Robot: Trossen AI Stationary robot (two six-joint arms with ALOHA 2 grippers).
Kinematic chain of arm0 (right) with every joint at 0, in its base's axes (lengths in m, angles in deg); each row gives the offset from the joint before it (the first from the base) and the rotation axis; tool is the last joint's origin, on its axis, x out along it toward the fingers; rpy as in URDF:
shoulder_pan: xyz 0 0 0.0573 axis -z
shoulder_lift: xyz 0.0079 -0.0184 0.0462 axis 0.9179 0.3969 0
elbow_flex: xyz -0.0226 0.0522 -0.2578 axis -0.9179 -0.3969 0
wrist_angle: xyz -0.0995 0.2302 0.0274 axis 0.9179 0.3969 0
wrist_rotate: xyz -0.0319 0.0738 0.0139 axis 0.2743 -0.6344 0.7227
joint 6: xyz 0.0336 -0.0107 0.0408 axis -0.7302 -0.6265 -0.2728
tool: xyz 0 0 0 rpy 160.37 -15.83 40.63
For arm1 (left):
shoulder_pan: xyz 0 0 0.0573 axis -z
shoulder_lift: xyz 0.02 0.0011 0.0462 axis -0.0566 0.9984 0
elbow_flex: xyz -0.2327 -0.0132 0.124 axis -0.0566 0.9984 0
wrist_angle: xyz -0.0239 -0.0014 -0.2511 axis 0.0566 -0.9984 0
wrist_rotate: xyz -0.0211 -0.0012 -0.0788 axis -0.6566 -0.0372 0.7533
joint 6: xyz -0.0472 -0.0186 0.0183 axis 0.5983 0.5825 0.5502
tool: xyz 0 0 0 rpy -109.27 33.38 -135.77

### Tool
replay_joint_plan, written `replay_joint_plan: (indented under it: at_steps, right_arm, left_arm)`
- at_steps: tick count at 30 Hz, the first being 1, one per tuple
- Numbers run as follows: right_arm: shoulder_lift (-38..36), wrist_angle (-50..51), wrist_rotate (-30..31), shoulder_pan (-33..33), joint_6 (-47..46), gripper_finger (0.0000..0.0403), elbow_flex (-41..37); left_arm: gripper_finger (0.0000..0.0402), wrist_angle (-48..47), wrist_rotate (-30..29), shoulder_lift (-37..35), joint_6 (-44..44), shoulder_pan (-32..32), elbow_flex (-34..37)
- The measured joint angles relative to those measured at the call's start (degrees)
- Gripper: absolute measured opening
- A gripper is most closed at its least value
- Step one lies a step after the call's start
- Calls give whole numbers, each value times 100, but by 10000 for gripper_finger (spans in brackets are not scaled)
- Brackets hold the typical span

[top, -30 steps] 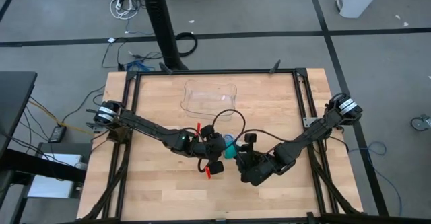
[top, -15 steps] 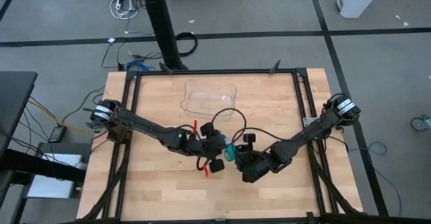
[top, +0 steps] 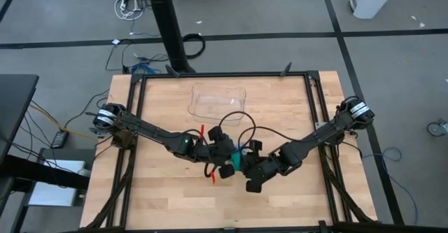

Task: Roll bandage
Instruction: Put the rolled green bandage into the transparent zip bag

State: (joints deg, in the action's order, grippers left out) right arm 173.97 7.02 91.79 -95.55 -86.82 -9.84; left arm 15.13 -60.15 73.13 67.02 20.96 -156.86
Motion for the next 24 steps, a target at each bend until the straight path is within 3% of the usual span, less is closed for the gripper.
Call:
replay_joint_plan:
  at_steps: [17, 24]
  right_arm:
    - [-39, 1024, 55, 629, -1935, 116, -4]
    - [-50, 902, -85, 808, -2190, 109, 5]
  left_arm:
    - [10, 188, -219, 7, -206, 145, 1]
    - [10, 101, -275, 7, -238, 153, 2]
